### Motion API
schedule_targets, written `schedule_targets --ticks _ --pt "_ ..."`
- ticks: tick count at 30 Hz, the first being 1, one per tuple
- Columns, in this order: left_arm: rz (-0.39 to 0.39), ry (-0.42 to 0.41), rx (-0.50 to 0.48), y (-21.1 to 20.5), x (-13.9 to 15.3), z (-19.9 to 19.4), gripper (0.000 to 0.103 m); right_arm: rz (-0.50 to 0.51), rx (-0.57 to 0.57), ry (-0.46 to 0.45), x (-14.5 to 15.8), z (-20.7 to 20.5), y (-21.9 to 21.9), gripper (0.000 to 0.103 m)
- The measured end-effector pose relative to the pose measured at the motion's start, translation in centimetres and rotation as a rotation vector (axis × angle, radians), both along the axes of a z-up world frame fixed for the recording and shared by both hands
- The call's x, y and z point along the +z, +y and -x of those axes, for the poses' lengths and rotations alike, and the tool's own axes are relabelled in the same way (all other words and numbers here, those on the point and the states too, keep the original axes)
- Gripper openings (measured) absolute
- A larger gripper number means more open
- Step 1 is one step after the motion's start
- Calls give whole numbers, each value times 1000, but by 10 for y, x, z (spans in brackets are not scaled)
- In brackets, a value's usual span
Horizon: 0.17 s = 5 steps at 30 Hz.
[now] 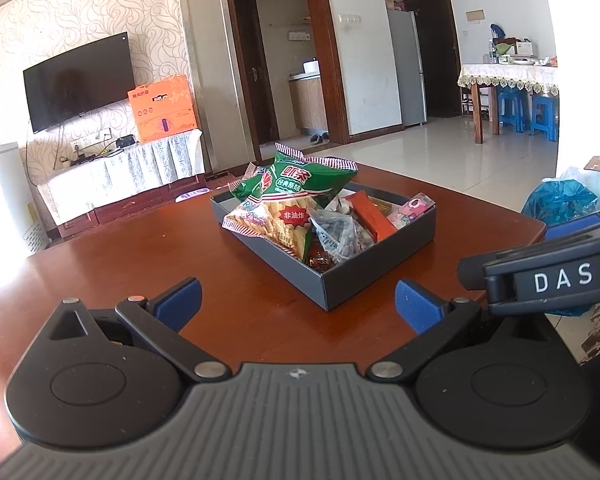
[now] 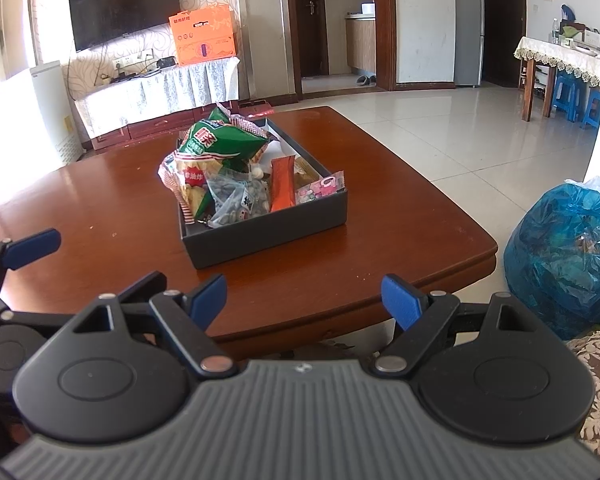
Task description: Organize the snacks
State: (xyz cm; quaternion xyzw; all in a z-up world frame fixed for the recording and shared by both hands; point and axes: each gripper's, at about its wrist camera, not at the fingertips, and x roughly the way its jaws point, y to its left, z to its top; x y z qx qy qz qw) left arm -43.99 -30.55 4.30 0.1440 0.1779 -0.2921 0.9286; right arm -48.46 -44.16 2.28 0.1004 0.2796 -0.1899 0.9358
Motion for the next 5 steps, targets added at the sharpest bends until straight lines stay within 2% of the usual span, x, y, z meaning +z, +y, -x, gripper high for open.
schedule_targets --ticks 5 --pt "-3 10 5 -1 0 0 103 1 -1 -1 0 0 -1 86"
